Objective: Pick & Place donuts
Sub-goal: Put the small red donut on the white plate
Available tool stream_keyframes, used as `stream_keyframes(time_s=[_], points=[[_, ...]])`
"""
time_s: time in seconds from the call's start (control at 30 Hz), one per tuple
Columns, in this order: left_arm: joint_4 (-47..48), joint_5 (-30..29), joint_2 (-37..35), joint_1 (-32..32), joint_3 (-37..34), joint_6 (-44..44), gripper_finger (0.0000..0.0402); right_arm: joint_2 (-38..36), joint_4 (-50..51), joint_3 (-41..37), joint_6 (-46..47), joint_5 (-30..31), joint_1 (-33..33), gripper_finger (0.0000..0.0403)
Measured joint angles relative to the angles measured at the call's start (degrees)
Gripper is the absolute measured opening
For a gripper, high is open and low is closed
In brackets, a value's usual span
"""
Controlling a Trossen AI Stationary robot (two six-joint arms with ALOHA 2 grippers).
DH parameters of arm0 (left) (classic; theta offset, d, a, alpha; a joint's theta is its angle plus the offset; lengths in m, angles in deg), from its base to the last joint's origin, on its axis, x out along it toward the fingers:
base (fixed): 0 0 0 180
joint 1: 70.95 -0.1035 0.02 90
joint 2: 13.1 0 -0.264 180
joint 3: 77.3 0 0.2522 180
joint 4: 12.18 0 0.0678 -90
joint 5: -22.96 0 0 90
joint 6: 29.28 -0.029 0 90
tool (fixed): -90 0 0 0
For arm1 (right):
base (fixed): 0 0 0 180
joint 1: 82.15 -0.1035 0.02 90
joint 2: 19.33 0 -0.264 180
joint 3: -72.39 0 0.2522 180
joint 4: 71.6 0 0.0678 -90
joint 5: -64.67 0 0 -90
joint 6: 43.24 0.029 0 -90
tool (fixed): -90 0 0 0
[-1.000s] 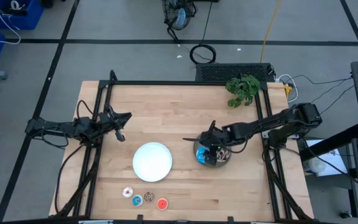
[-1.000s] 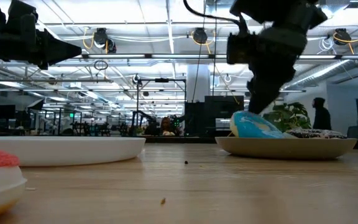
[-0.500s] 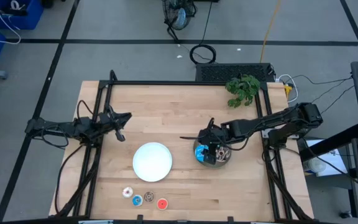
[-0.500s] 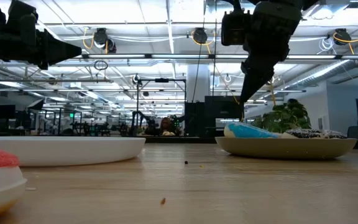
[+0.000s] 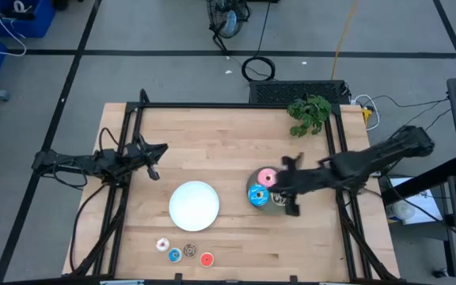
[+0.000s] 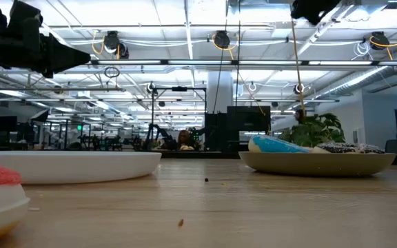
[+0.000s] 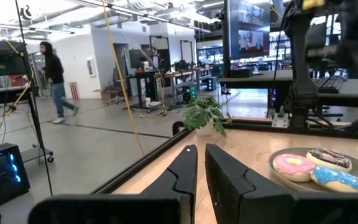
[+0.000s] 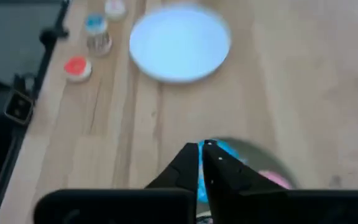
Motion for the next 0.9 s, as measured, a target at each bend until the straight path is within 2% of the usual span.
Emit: stream_keyframes(time_s=[0.13,0.27,0.43,0.63,0.73,0.9], points=[[-0.04,0.00,0.00,0.00,-0.01,0.03,0.0037,-11.30,-1.08,-5.65,-0.97,7.91,-3.68,0.0014],[-0.07,0.02,0.00,0.00,0.00,0.68,0.0037,-24.46,-8.88,-18.16,-1.48,16.30,-6.10,0.0002],[-0.16,0.00,0.00,0.00,0.00,0.65,0.0037,-36.84,-23.37,-33.02,-8.13,13.19,-5.47,0.0001],[-1.25,-2.49,0.00,0.00,0.00,-0.73,0.0037,-44.21,-36.30,-44.07,-16.99,8.63,-4.62,0.0001],[-1.91,-6.44,-0.02,0.00,0.00,-0.34,0.0037,-45.99,-37.41,-46.88,-18.17,8.67,-3.80,0.0001],[-3.39,-8.55,-0.02,-0.02,0.00,2.75,0.0037,-47.70,-37.65,-50.36,-18.04,8.64,-3.20,0.0000]])
